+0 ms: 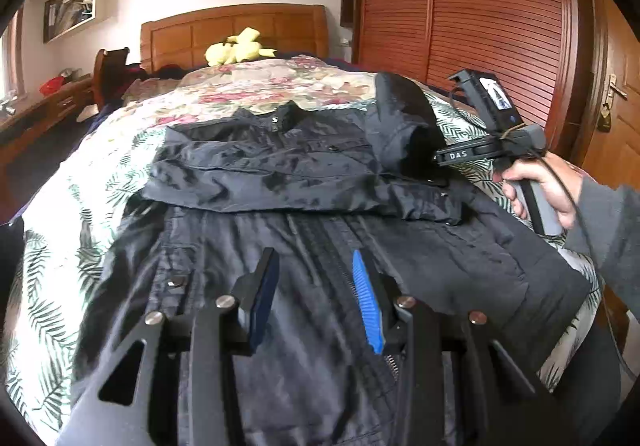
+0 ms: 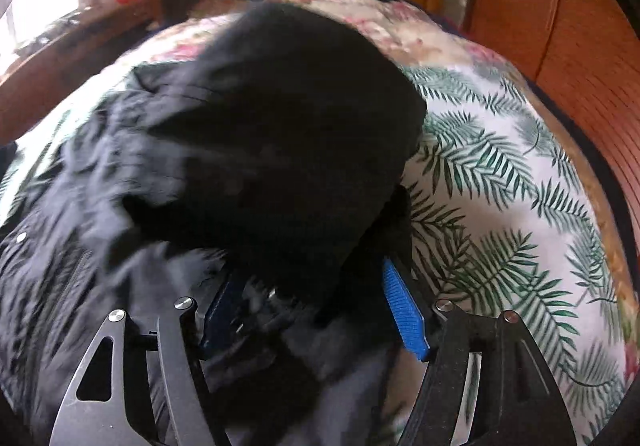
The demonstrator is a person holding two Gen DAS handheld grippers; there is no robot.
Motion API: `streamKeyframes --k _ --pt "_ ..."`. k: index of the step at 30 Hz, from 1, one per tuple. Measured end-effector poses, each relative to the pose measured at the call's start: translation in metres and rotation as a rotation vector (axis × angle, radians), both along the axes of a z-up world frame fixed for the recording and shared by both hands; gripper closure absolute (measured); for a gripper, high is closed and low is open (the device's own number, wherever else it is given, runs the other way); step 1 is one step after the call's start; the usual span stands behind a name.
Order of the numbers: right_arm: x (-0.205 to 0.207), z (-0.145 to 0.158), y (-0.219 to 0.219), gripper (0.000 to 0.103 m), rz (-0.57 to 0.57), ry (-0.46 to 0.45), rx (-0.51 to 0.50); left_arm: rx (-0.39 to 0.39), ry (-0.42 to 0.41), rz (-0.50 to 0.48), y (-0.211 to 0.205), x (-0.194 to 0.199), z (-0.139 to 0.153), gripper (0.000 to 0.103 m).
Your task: Fold large clothes
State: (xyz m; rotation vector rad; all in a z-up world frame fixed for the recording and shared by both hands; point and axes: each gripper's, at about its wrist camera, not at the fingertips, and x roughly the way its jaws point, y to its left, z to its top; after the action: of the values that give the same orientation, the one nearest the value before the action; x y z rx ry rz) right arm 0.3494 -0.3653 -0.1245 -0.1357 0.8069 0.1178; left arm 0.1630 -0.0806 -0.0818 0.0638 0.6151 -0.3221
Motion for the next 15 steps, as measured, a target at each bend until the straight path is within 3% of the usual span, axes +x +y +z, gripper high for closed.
streamKeyframes --k 1,2,3,5,8,13,14,15 --pt "0.005 -0.002 -0.001 0.034 -0.018 -0.002 -0.011 -0.001 -0.001 0.006 0.003 -0.001 0.0 0.066" --pt "0.011 -0.002 -0.002 0.049 -0.038 -0.006 -0.019 -0.001 -0.002 0.016 0.007 -0.002 0.001 0.066" --pt "0.015 0.0 -0.002 0.08 -0.044 -0.008 -0.022 -0.002 -0.004 0.024 0.011 -0.003 0.002 0.066" --pt "0.016 0.011 0.0 0.09 -0.07 -0.055 -0.056 0.0 -0.007 0.037 0.018 -0.005 0.003 0.066" --pt "0.004 0.043 0.012 0.094 -0.049 -0.174 -0.057 0.001 -0.011 0.055 0.028 -0.009 0.005 0.066" --pt "-0.048 0.098 0.074 0.094 0.139 -0.374 -0.115 -0.005 -0.019 0.076 0.04 -0.015 0.011 0.066" --pt "-0.055 0.101 0.079 0.09 0.174 -0.378 -0.112 -0.006 -0.023 0.079 0.041 -0.016 0.013 0.066" --pt "-0.065 0.104 0.088 0.078 0.221 -0.363 -0.115 -0.006 -0.027 0.082 0.043 -0.018 0.014 0.066"
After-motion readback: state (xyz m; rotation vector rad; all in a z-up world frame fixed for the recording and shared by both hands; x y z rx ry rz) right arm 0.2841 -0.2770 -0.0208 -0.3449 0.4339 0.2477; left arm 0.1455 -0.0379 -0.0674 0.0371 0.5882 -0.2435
